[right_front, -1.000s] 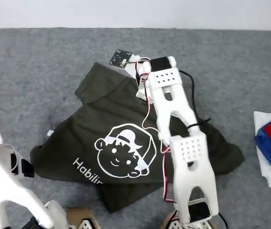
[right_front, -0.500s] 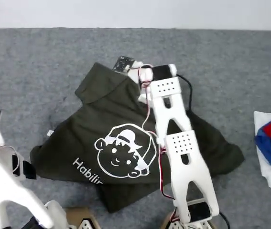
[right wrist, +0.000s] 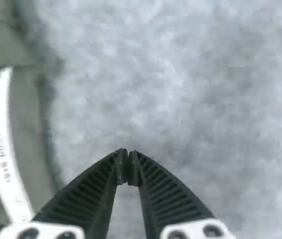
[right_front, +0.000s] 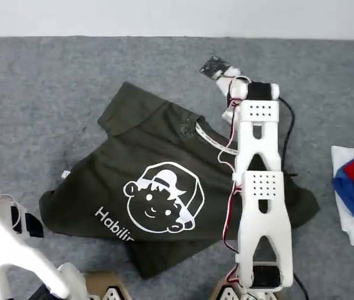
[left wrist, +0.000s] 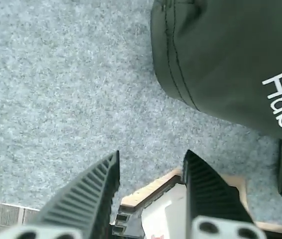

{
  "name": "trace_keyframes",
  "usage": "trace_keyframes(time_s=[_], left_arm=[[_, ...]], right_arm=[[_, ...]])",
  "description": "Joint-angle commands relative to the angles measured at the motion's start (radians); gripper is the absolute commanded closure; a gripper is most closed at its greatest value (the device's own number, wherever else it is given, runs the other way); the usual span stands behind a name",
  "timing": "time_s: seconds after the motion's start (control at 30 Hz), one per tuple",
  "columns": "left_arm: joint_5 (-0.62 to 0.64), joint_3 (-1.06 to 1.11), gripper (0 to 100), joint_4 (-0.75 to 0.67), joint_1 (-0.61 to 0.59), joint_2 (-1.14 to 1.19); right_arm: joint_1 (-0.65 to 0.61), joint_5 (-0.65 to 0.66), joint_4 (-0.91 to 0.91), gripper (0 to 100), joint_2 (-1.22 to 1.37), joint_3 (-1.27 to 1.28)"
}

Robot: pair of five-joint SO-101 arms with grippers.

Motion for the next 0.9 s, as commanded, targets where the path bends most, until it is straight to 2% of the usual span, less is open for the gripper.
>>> trace_keyframes(time_s=[0.0,0.17,0.23,0.43,0.63,0.87], left_arm=[[-0.009,-0.001,80,0.032,-0.002,-0.023],[-0.011,0.001,80,0.032,-0.002,-0.023],[-0.011,0.001,80,0.032,-0.002,-0.023],[-0.011,0.004,80,0.032,-0.002,-0.023],[-0.011,0.004,80,0.032,-0.002,-0.023],[-0.011,0.004,80,0.032,-0.005,-0.023]], right_arm=[[-0.044,-0.011,0.09,90.2,-0.071,-0.051],[-0.131,-0.011,0.17,67.6,-0.139,-0.051],[-0.154,-0.011,0.17,62.4,-0.162,-0.051],[-0.2,-0.011,0.174,66.2,-0.208,-0.048],[-0.263,-0.009,0.148,66.3,-0.131,0.032],[-0.246,-0.006,0.039,66.4,-0.048,0.041]])
